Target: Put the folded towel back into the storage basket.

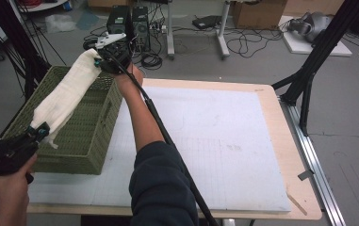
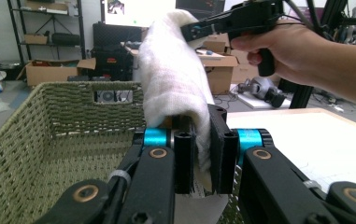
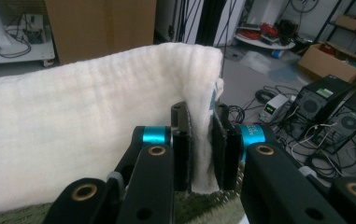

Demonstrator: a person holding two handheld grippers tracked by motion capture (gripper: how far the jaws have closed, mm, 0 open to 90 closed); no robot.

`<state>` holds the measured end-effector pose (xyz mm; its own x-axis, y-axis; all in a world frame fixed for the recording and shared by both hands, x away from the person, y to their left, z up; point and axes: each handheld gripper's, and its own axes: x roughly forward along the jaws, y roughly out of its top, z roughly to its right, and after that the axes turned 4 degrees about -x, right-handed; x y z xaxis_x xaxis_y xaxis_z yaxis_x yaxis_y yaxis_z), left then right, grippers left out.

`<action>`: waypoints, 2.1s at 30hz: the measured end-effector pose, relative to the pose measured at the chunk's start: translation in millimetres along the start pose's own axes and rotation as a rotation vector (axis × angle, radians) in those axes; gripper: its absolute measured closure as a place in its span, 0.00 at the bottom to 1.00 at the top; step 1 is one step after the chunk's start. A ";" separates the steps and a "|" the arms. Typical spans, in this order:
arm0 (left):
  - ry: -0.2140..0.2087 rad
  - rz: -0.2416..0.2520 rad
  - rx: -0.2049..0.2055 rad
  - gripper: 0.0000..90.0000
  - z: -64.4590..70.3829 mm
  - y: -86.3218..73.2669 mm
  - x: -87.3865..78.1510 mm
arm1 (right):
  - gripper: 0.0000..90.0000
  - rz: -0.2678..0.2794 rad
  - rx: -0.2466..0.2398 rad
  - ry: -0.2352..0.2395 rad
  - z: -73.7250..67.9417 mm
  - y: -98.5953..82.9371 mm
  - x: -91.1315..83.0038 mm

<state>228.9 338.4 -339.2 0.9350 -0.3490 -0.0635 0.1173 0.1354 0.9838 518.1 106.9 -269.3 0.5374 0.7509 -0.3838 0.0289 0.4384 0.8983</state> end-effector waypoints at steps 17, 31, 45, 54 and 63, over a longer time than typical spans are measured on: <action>0.133 -0.030 -0.088 0.25 -8.8 1.5 0.5 | 0.39 -0.029 0.081 -0.004 -8.9 -13.6 22.2; -0.005 -0.060 -0.050 0.20 10.5 0.5 14.0 | 0.22 -0.059 0.090 0.088 -8.4 -48.8 -38.6; -0.126 -0.092 -0.066 0.21 30.2 -1.1 30.4 | 0.20 -0.054 0.109 0.053 -3.1 -79.2 -101.2; -0.172 -0.116 -0.041 0.21 41.1 -1.4 40.2 | 0.19 -0.048 0.132 -0.010 11.2 -97.5 -145.3; -0.215 -0.132 -0.024 0.21 52.9 -0.7 50.8 | 0.19 -0.057 0.131 -0.070 16.2 -122.0 -189.3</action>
<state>258.7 271.5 -334.3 0.8188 -0.5538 -0.1512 0.2438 0.0970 0.9650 426.5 -96.8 -302.8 0.5893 0.6883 -0.4229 0.1679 0.4077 0.8976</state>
